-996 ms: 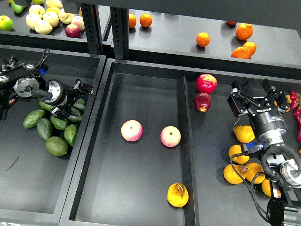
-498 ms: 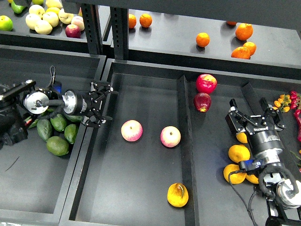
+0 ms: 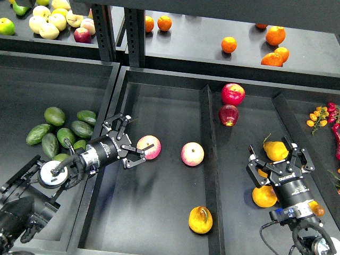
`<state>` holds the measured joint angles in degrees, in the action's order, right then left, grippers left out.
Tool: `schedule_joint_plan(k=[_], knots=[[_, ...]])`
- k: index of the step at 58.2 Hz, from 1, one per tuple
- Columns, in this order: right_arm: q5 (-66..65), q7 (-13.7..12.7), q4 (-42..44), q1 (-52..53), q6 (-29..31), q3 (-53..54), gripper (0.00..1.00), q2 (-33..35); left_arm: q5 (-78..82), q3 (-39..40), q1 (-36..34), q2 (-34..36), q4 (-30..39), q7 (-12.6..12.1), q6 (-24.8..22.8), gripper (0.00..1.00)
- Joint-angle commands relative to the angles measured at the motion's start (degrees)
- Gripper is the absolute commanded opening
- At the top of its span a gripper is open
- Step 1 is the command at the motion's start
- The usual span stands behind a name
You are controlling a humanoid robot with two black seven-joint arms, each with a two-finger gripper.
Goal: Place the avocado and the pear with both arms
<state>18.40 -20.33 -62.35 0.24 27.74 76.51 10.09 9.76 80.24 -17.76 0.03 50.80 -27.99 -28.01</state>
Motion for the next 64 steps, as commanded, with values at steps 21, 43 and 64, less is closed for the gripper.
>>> schedule_joint_plan(k=[21, 43, 64], knots=[[-2.5, -7.7, 2.4, 5.9, 0.3, -12.0, 1.00, 13.6, -9.2, 3.1, 8.2, 0.0, 7.5, 0.2, 0.0, 0.98], [-9.0, -7.7, 3.0, 19.1, 0.3, -30.2, 1.00, 26.3, -17.1, 3.0, 16.3, 0.0, 14.9, 1.9, 0.0, 0.99], [-17.8, -7.7, 7.3, 24.2, 0.3, -37.7, 1.00, 22.2, -18.4, 3.0, 18.7, 0.0, 17.7, 2.7, 0.0, 0.99]])
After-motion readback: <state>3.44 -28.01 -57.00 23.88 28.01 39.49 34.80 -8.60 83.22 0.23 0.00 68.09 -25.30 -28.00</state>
